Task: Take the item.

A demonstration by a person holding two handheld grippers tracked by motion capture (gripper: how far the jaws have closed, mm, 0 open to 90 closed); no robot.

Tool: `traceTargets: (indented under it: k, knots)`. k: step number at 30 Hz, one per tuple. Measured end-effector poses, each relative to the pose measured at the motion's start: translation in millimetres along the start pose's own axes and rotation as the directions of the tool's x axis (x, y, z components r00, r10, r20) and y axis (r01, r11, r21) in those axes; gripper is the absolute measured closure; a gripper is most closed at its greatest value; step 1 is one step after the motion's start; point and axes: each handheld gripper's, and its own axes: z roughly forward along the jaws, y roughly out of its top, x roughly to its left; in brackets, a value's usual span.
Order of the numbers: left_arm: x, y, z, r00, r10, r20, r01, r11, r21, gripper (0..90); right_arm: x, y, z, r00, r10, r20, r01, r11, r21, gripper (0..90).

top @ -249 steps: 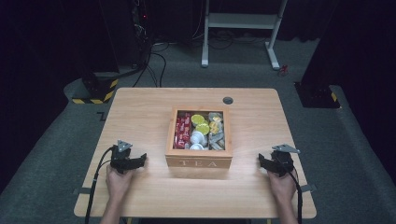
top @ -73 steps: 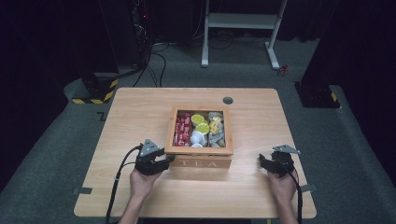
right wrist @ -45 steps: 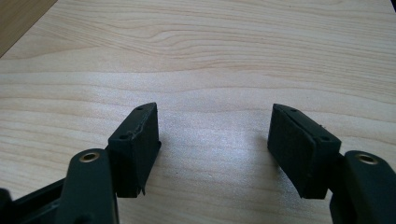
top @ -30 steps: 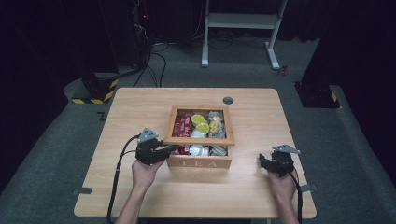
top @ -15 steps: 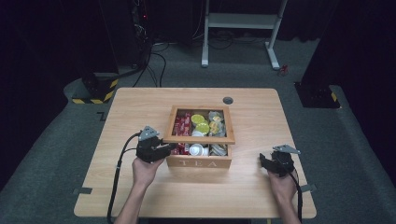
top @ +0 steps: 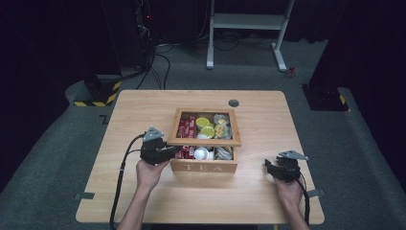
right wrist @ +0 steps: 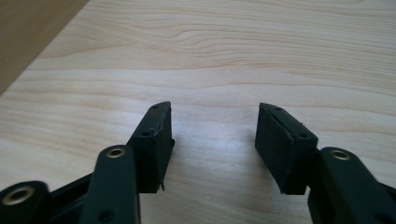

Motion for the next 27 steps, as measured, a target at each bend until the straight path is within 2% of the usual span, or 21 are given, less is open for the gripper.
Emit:
traceTargets:
  k: [2, 5, 7, 12, 17, 19, 20, 22, 25, 26, 27]
  knots:
    - [0.7, 0.4, -0.1, 1.0, -0.001, 0.005, 0.001, 1.0, -0.008, 62.4, 1.3, 1.1, -2.4, 0.9991, -0.02, -0.038, 0.02, 1.0, 0.004, 49.4]
    - [1.7, 0.3, 1.0, 0.9999, 0.004, 0.011, -0.004, 1.0, -0.007, 62.6, 3.8, 1.6, -7.7, 0.9977, -0.036, -0.057, 0.036, 0.999, -0.007, 51.5]
    - [2.2, 0.0, 4.5, 0.9998, 0.006, 0.019, -0.006, 1.0, 0.005, 65.2, 8.2, 1.1, -17.7, 0.9931, -0.039, -0.11, 0.035, 0.999, -0.035, 54.5]
    - [-0.7, 0.8, 9.6, 0.9997, 0.013, 0.02, -0.014, 0.9996, 0.025, 64.8, 22.6, 1.6, -30.3, 0.9838, -0.078, -0.161, 0.068, 0.995, -0.07, 56.3]
    - [-0.5, 5.8, 8.4, 0.9997, -0.001, 0.025, 0.001, 0.9999, 0.013, 64.8, 38.7, 14.9, -40.8, 0.9666, -0.123, -0.225, 0.101, 0.989, -0.108, 56.3]
    - [-0.6, 6.5, 8.3, 0.9997, -0.005, 0.026, 0.004, 0.9999, 0.011, 64.4, 45.7, 20.4, -45.5, 0.9618, -0.144, -0.233, 0.114, 0.984, -0.138, 56.1]
    - [-0.3, 8.8, 8.2, 0.9995, -0.009, 0.031, 0.008, 0.9999, 0.008, 63.7, 51.1, 25.8, -48.7, 0.9552, -0.17, -0.243, 0.132, 0.977, -0.165, 55.6]
    - [-0.7, 10.9, 8.7, 0.9993, -0.017, 0.033, 0.017, 0.9998, 0.007, 62.6, 57.2, 31.3, -50.7, 0.9476, -0.179, -0.264, 0.136, 0.975, -0.173, 54.8]
    - [0.9, 13.4, 8.9, 0.9986, -0.027, 0.046, 0.027, 0.9996, 0.001, 61.9, 72.7, 43.0, -50.4, 0.9309, -0.217, -0.294, 0.165, 0.968, -0.191, 54.0]
    - [1.4, 13.8, 9.4, 0.9988, -0.022, 0.044, 0.022, 0.9998, 0.004, 61.9, 76.0, 45.1, -49.6, 0.9271, -0.222, -0.302, 0.169, 0.967, -0.192, 54.0]
    - [1.4, 13.8, 9.4, 0.9988, -0.022, 0.044, 0.022, 0.9998, 0.004, 61.9, 76.0, 45.1, -49.6, 0.9271, -0.222, -0.302, 0.169, 0.967, -0.192, 54.0]
